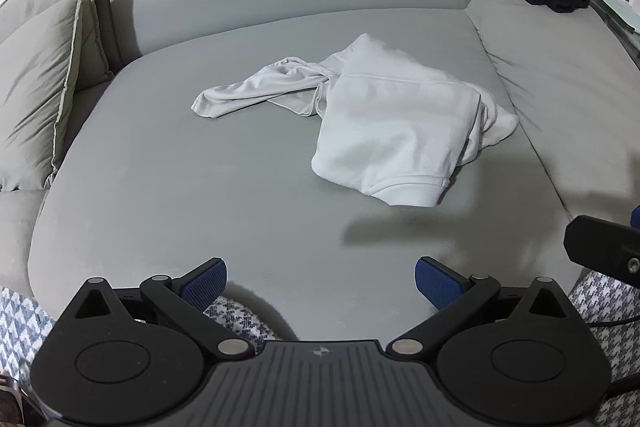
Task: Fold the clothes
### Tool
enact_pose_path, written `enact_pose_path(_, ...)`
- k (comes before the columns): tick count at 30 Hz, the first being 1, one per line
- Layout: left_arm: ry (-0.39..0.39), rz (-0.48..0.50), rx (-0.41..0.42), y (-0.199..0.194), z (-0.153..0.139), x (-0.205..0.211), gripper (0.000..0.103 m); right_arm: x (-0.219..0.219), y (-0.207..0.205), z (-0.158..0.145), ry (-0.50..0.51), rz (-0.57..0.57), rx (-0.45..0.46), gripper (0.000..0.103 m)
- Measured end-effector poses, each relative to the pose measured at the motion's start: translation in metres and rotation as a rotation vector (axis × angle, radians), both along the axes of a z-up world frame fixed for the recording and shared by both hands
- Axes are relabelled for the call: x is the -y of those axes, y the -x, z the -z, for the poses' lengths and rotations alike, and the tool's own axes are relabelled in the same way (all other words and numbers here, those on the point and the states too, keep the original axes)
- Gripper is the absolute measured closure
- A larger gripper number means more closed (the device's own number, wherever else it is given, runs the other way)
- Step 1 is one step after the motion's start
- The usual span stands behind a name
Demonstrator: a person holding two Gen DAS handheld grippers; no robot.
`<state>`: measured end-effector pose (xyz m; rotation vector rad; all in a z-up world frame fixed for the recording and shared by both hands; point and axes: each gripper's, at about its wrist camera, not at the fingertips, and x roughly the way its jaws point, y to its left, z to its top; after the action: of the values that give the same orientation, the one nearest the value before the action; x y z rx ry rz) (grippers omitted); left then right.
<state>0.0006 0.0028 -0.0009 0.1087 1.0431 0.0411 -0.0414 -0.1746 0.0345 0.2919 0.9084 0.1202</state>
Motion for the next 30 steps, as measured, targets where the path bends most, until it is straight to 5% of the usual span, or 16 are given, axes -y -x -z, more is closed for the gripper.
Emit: enact_pose_path(30, -0.036, -0.020, -0.025, 0.0001, -0.0030, -0.0070, 0.000, -0.0039, 0.0007, -0.0012, -0.015, -0.004, 0.014, 0.002)
